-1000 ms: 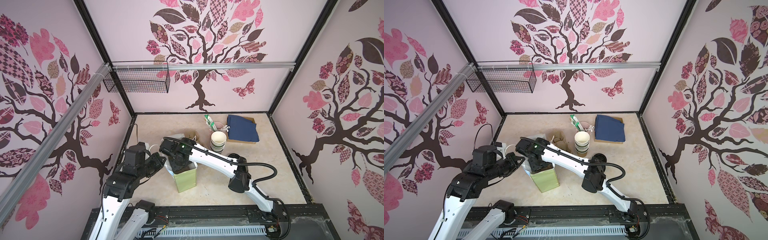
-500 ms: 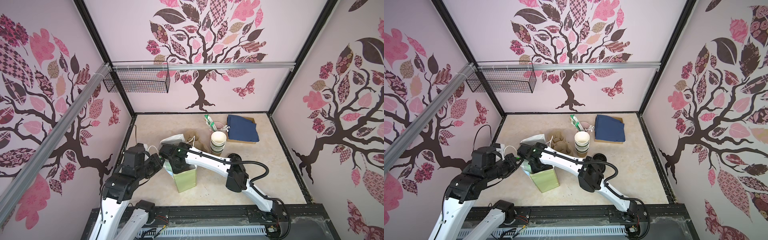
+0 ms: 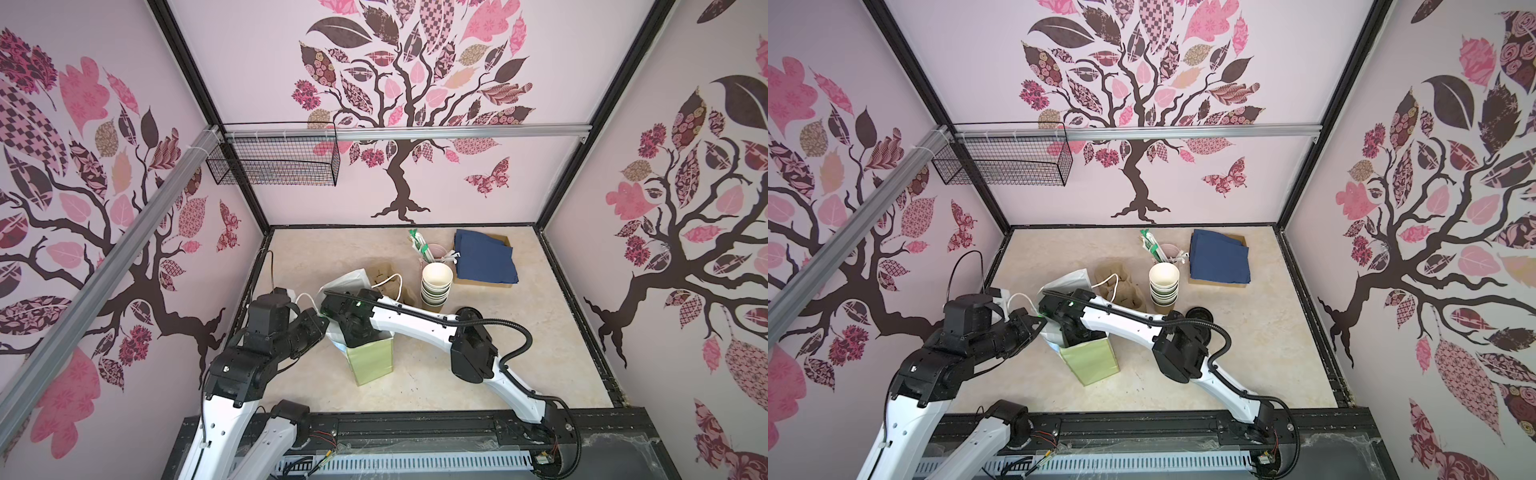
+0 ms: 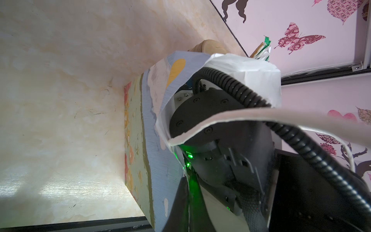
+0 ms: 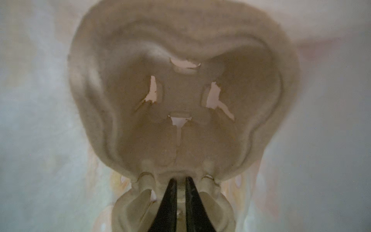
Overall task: Pack a coffee takeout order
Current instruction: Press the cup tray against the takeout bag.
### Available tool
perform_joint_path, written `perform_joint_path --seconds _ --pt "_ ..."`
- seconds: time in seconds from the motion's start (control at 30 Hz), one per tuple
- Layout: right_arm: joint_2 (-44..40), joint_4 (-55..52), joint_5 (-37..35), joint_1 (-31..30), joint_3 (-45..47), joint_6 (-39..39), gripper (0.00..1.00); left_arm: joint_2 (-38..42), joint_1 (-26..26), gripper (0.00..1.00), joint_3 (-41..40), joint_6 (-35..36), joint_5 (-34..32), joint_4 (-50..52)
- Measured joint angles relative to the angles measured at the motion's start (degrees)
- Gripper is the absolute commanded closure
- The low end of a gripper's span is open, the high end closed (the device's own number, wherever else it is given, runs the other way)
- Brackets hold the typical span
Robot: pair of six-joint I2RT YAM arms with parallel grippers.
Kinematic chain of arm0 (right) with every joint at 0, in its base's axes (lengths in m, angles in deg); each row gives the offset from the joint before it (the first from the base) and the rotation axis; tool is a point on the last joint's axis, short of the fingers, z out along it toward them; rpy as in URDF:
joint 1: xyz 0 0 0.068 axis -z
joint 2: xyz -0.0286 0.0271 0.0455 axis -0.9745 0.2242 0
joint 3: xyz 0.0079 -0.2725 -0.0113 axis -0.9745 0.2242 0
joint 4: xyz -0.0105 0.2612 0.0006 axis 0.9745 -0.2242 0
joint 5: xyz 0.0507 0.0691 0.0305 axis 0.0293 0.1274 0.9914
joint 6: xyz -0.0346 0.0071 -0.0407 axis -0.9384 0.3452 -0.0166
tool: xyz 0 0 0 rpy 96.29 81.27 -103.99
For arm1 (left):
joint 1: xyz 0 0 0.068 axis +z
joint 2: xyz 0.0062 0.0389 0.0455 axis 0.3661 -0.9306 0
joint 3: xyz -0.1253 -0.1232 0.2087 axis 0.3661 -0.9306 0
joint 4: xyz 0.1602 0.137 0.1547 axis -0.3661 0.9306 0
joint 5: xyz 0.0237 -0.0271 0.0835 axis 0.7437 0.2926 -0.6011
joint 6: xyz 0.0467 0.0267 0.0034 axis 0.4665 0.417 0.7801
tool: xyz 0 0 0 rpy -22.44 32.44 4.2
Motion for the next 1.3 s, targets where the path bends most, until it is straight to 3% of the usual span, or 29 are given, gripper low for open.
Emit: perform_joint_path --seconds 0.5,0.63,1.3 --pt "0.00 1.46 0.68 0.17 1.07 -0.50 0.84 -0.11 0.00 1.00 0.02 1.03 -0.02 0.04" --pt "-0.02 -0.37 1.11 0.22 -1.46 -0.52 0.79 -0.17 -0.02 1.00 0.11 1.25 0.02 -0.31" --pt "-2.75 -5.38 0.35 0.39 -10.80 1.70 0.76 -1.53 0.00 1.00 1.64 3.04 -0.42 -1.79"
